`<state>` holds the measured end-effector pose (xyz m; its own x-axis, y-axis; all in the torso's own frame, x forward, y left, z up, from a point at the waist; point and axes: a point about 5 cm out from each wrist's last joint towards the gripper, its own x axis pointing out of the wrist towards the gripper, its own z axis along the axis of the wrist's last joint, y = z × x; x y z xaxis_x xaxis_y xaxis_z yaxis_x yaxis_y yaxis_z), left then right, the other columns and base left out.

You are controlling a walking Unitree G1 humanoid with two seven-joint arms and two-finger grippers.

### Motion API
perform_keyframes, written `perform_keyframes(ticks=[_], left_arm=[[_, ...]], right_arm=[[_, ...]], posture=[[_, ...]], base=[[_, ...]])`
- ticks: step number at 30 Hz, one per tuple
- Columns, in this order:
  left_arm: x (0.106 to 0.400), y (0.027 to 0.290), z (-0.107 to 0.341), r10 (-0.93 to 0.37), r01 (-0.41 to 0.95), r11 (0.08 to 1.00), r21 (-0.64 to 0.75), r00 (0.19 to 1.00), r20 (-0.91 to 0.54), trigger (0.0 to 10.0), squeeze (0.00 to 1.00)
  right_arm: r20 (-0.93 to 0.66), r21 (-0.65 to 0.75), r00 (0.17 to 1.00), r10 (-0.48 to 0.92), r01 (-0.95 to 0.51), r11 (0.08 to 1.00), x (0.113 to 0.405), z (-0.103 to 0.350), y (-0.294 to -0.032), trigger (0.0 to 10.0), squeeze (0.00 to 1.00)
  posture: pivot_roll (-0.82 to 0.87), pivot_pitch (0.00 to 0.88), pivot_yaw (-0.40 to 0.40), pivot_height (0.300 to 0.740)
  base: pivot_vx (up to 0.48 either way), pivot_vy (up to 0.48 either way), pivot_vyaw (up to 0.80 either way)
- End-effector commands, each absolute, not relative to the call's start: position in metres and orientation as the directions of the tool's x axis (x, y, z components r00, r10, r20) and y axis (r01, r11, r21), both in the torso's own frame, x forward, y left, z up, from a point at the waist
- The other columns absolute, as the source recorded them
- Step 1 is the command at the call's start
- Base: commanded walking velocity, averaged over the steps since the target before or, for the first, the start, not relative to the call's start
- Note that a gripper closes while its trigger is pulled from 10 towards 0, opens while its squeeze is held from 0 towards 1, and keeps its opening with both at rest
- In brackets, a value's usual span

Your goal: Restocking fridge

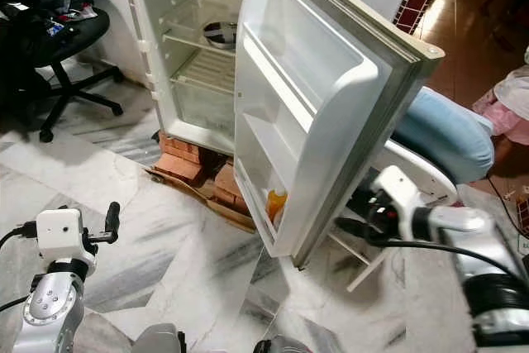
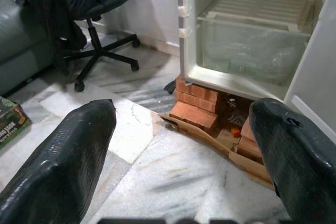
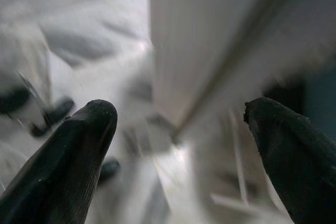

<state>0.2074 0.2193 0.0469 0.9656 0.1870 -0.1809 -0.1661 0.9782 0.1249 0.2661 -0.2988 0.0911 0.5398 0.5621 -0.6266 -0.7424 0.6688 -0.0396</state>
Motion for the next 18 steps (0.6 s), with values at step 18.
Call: perform_keyframes(ticks=[18], left_arm=[[0.214,0.218,0.048,0.162,-0.136,0.981,0.137,0.966,-0.202,10.0,0.00]], right_arm=[[0.019,-0.040,0.910,0.414,-0.413,0.910,0.339,0.176,-0.260,10.0,0.00]], posture=[[0.04,0.037,-0.046,0.740]], base=[[0.000,0.000,0.00]])
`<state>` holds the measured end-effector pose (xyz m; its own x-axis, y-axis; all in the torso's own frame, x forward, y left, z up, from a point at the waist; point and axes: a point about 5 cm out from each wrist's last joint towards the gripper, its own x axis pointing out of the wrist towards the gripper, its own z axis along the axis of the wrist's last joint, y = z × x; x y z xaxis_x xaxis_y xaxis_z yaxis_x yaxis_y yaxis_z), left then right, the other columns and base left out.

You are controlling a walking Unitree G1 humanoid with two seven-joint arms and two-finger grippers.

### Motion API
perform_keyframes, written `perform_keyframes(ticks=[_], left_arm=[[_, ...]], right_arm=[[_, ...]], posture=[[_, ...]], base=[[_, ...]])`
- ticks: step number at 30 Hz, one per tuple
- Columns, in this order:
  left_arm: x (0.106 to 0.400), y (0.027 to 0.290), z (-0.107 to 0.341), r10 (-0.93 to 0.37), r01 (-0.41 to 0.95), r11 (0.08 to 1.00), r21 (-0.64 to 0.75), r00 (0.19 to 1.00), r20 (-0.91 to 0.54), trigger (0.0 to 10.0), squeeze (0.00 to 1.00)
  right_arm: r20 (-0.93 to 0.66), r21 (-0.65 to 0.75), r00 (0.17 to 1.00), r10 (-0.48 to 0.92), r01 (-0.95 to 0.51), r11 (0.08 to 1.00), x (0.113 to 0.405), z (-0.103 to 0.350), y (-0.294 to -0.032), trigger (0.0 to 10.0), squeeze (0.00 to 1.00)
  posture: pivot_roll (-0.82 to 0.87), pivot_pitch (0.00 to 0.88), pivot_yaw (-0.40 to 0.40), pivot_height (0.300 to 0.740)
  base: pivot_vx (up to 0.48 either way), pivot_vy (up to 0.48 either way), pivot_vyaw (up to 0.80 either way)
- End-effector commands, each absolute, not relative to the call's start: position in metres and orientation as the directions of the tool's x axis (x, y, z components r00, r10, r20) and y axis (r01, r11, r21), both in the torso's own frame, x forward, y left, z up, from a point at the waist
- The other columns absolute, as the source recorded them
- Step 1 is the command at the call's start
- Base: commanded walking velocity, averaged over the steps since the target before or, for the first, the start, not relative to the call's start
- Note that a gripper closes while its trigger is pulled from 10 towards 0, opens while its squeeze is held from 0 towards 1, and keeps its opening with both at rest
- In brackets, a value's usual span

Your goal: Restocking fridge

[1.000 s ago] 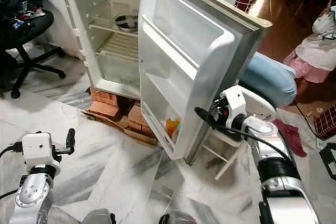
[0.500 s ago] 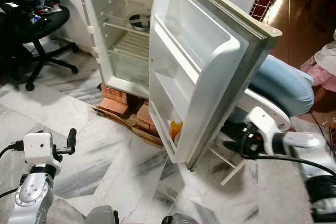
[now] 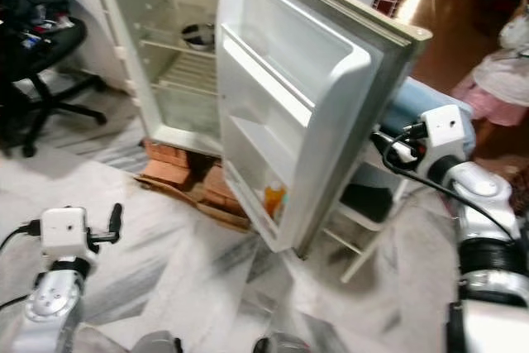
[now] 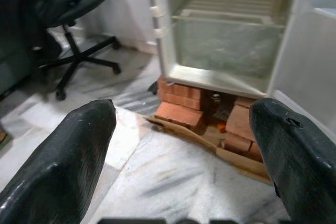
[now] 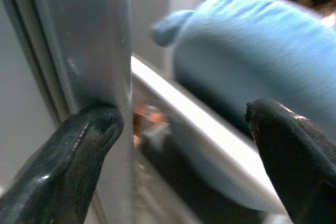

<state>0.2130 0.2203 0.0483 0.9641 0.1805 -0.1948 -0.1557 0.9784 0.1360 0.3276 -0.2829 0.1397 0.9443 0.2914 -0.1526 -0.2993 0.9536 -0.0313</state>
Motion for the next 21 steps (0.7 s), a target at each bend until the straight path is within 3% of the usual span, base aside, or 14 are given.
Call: perform_keyframes(ticks=[1,3,6,9,12,13,21], left_arm=[[0.214,0.218,0.048,0.162,-0.135,0.981,0.137,0.966,-0.202,10.0,0.00],[0.214,0.217,0.048,0.161,-0.135,0.982,0.135,0.967,-0.199,10.0,0.00],[0.213,0.217,0.048,0.157,-0.133,0.983,0.128,0.968,-0.198,10.0,0.00],[0.213,0.217,0.048,0.156,-0.132,0.983,0.127,0.968,-0.199,10.0,0.00],[0.213,0.217,0.047,0.156,-0.133,0.983,0.125,0.967,-0.200,10.0,0.00],[0.212,0.217,0.047,0.155,-0.132,0.983,0.126,0.967,-0.201,10.0,0.00],[0.211,0.218,0.047,0.162,-0.138,0.982,0.125,0.966,-0.201,10.0,0.00]], right_arm=[[0.048,-0.021,0.886,0.462,-0.462,0.887,0.338,0.179,-0.250,10.0,0.00],[0.083,0.047,0.803,0.590,-0.594,0.803,0.328,0.182,-0.231,10.0,0.00],[0.214,0.218,0.496,0.841,-0.864,0.454,0.288,0.193,-0.200,10.0,0.00],[0.238,0.240,0.430,0.871,-0.895,0.376,0.278,0.195,-0.196,10.0,0.00],[0.166,0.283,0.555,0.815,-0.819,0.499,0.289,0.172,-0.200,10.0,0.00],[0.111,0.306,0.631,0.768,-0.757,0.577,0.296,0.156,-0.204,10.0,0.00],[0.019,0.349,0.637,0.770,-0.726,0.592,0.283,0.136,-0.198,10.0,0.00]], posture=[[0.04,0.037,-0.046,0.740],[0.04,0.037,-0.047,0.740],[0.04,0.038,-0.049,0.740],[0.04,0.038,-0.049,0.740],[0.04,0.037,-0.052,0.740],[0.05,0.036,-0.054,0.740],[0.05,0.030,-0.059,0.740]], base=[[0.000,0.000,0.00],[0.000,0.000,0.00],[0.000,0.000,0.00],[0.000,0.000,0.00],[0.000,0.000,0.00],[0.000,0.000,0.00],[0.000,0.000,0.00]])
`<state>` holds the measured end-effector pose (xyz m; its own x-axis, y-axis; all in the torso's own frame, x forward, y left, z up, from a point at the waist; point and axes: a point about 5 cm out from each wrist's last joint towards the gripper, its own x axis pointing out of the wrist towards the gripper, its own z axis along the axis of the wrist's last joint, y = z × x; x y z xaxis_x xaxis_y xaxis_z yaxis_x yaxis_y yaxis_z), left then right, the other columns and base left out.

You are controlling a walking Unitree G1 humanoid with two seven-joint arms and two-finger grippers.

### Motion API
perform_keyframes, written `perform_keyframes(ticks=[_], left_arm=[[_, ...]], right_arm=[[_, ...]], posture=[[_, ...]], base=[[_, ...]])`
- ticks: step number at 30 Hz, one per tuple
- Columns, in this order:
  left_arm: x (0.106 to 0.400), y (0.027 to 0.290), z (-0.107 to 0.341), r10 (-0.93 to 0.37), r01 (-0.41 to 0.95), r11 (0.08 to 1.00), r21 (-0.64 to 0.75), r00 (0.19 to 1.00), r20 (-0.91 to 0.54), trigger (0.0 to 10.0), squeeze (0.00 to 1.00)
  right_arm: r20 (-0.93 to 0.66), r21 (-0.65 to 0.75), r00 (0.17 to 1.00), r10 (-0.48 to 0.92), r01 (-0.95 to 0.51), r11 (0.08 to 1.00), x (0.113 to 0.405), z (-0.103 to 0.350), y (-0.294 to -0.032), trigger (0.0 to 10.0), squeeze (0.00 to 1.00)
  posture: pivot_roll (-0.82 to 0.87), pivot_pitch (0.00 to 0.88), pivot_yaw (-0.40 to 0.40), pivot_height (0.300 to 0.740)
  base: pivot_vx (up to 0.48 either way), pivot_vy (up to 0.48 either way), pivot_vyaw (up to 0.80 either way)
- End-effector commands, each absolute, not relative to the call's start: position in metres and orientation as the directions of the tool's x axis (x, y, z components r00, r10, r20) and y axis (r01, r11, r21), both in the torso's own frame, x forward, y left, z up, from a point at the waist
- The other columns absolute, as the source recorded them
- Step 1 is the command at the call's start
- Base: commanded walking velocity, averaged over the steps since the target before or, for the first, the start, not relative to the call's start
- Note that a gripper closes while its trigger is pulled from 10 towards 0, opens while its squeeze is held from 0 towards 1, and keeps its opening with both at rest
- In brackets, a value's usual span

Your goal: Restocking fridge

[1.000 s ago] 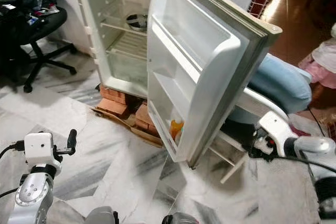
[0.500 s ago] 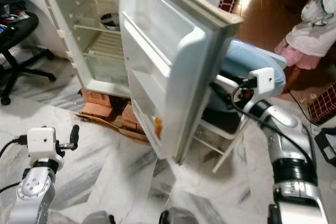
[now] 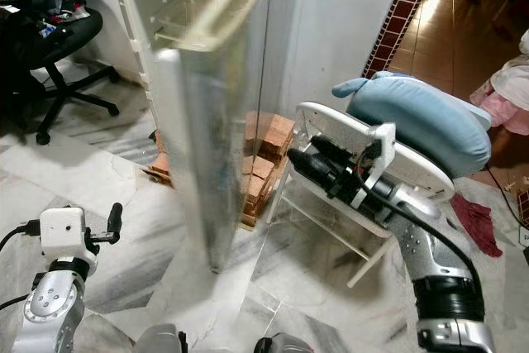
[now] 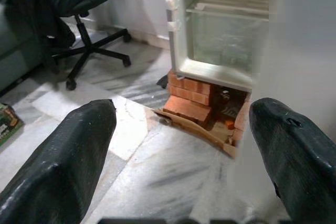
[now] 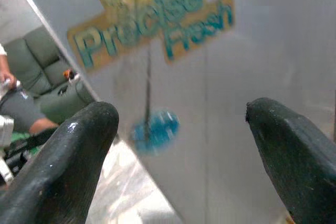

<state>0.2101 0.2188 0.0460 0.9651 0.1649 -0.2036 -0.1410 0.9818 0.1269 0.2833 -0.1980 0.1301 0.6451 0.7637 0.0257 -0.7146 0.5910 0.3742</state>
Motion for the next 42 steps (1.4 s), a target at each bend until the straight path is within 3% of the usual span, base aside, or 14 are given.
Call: perform_keyframes(ticks=[1,6,9,13,19,22,25,30,34,42], left_arm=[[0.211,0.217,0.047,0.161,-0.138,0.982,0.125,0.966,-0.201,10.0,0.00],[0.216,0.218,0.052,0.166,-0.143,0.980,0.136,0.971,-0.175,10.0,0.00],[0.227,0.218,0.059,0.162,-0.142,0.980,0.138,0.976,-0.149,10.0,0.00],[0.242,0.217,0.066,0.163,-0.149,0.982,0.117,0.978,-0.131,10.0,0.00],[0.250,0.209,0.070,0.138,-0.126,0.986,0.111,0.984,-0.113,10.0,0.00],[0.251,0.206,0.069,0.122,-0.110,0.988,0.105,0.985,-0.122,10.0,0.00],[0.251,0.203,0.067,0.105,-0.093,0.991,0.093,0.986,-0.130,10.0,0.00],[0.247,0.200,0.060,0.126,-0.116,0.990,0.082,0.983,-0.137,10.0,0.00],[0.250,0.200,0.065,0.133,-0.124,0.988,0.097,0.987,-0.094,10.0,0.00],[0.258,0.196,0.070,0.093,-0.088,0.990,0.107,0.994,-0.049,10.0,0.00]], right_arm=[[0.016,0.346,0.637,0.771,-0.727,0.593,0.283,0.136,-0.197,10.0,0.00],[-0.015,0.259,0.712,0.702,-0.675,0.691,0.295,0.131,-0.197,10.0,0.00],[0.006,0.161,0.869,0.495,-0.489,0.857,0.316,0.134,-0.195,10.0,0.00],[0.050,0.112,0.936,0.348,-0.351,0.930,0.326,0.140,-0.182,10.0,0.00],[0.045,0.078,0.952,0.302,-0.305,0.949,0.327,0.136,-0.168,10.0,0.00],[-0.005,-0.040,0.942,0.335,-0.335,0.941,0.322,0.127,-0.151,10.0,0.00],[0.011,-0.053,0.921,0.390,-0.389,0.920,0.305,0.120,-0.140,10.0,0.00],[-0.017,0.059,0.972,0.235,-0.234,0.971,0.296,0.101,-0.150,10.0,0.00],[-0.015,0.101,1.000,0.027,-0.025,0.995,0.292,0.091,-0.166,10.0,0.00],[-0.026,0.055,0.999,0.023,-0.022,0.998,0.284,0.084,-0.176,10.0,0.00]], posture=[[0.05,0.030,-0.059,0.740],[0.05,0.031,-0.057,0.740],[0.04,0.026,-0.047,0.740],[0.04,0.026,-0.034,0.740],[0.02,0.017,-0.028,0.740],[0.00,0.023,-0.018,0.740],[0.00,0.019,-0.028,0.740],[0.03,0.000,-0.059,0.740],[0.04,0.000,-0.063,0.740],[0.00,0.000,-0.043,0.740]], base=[[0.000,0.000,0.00],[0.000,0.000,0.00],[0.000,0.000,0.00],[0.000,0.000,0.00],[0.000,0.170,0.00],[0.000,0.480,0.00],[0.000,0.480,0.00],[0.000,0.478,0.00],[0.000,0.477,0.00],[0.000,0.480,-0.50]])
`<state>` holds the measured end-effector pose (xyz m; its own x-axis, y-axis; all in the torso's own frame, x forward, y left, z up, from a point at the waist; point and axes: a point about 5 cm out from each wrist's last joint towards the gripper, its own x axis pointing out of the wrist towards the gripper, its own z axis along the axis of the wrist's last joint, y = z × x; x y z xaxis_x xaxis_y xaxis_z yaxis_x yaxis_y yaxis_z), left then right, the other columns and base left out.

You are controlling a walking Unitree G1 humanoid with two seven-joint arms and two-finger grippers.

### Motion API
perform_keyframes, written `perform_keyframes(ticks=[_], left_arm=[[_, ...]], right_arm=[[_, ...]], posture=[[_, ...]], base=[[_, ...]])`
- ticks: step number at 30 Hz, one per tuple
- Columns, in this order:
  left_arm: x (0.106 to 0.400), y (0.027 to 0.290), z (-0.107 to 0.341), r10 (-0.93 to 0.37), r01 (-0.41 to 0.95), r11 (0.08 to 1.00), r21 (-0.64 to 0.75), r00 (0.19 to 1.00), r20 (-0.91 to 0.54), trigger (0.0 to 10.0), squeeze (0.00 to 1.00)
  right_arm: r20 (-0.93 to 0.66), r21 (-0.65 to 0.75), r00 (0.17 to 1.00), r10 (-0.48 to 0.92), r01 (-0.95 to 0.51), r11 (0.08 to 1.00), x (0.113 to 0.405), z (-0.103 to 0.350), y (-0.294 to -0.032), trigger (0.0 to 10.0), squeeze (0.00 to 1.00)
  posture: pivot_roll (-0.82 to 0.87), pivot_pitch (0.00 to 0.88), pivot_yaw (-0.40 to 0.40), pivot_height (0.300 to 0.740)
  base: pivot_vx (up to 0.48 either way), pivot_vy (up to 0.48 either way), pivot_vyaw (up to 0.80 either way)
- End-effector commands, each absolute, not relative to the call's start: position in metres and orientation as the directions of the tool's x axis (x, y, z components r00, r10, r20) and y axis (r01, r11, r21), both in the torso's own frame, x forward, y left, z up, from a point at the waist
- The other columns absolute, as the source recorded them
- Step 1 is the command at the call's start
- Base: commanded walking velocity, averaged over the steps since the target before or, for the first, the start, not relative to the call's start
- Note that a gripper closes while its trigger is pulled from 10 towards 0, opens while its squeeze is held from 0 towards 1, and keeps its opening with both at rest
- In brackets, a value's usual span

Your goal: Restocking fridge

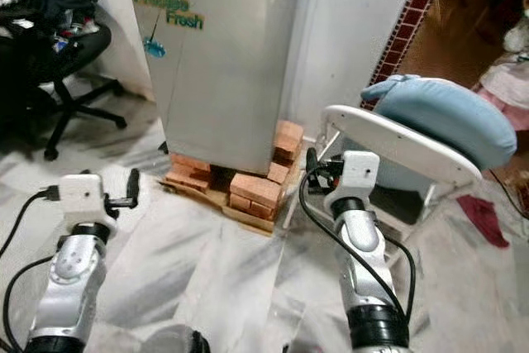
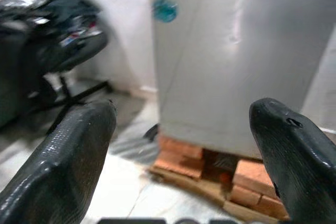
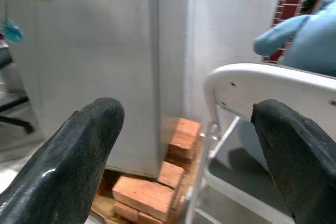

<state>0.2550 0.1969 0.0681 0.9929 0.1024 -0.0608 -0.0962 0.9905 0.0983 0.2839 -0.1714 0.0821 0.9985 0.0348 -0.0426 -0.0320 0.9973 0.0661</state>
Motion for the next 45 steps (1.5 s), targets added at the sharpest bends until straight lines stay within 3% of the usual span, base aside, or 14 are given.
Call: perform_keyframes(ticks=[1,7,13,32,39,45], left_arm=[[0.257,0.199,0.068,0.110,-0.104,0.989,0.108,0.992,-0.054,10.0,0.00],[0.254,0.198,0.063,0.111,-0.104,0.989,0.108,0.992,-0.065,10.0,0.00],[0.264,0.190,0.071,0.060,-0.057,0.994,0.092,0.998,-0.033,10.0,0.00],[0.263,0.198,0.075,0.039,-0.037,0.994,0.103,0.999,-0.017,10.0,0.00],[0.265,0.190,0.069,0.009,-0.005,0.995,0.097,0.999,-0.043,10.0,0.00],[0.273,0.184,0.071,-0.036,0.040,0.994,0.105,0.998,-0.044,10.0,0.00]], right_arm=[[-0.028,0.059,1.000,-0.004,0.006,0.998,0.283,0.083,-0.181,10.0,0.00],[-0.049,0.082,0.997,-0.057,0.061,0.995,0.281,0.078,-0.190,10.0,0.00],[-0.024,0.068,0.999,-0.022,0.024,0.997,0.286,0.081,-0.179,10.0,0.00],[-0.017,0.068,0.998,-0.062,0.063,0.996,0.284,0.078,-0.186,10.0,0.00],[0.009,0.073,0.995,-0.095,0.094,0.993,0.287,0.081,-0.191,10.0,0.00],[0.000,0.076,0.992,-0.124,0.123,0.989,0.281,0.075,-0.192,10.0,0.00]], posture=[[-0.01,0.000,-0.044,0.740],[-0.02,0.000,-0.043,0.740],[-0.02,0.000,-0.040,0.740],[-0.01,0.000,-0.025,0.740],[-0.04,0.000,0.030,0.740],[-0.06,0.000,0.046,0.740]], base=[[0.000,0.480,-0.80],[0.000,0.480,-0.80],[0.000,0.480,-0.80],[0.000,0.480,-0.80],[0.000,0.480,-0.80],[0.000,0.480,-0.07]])
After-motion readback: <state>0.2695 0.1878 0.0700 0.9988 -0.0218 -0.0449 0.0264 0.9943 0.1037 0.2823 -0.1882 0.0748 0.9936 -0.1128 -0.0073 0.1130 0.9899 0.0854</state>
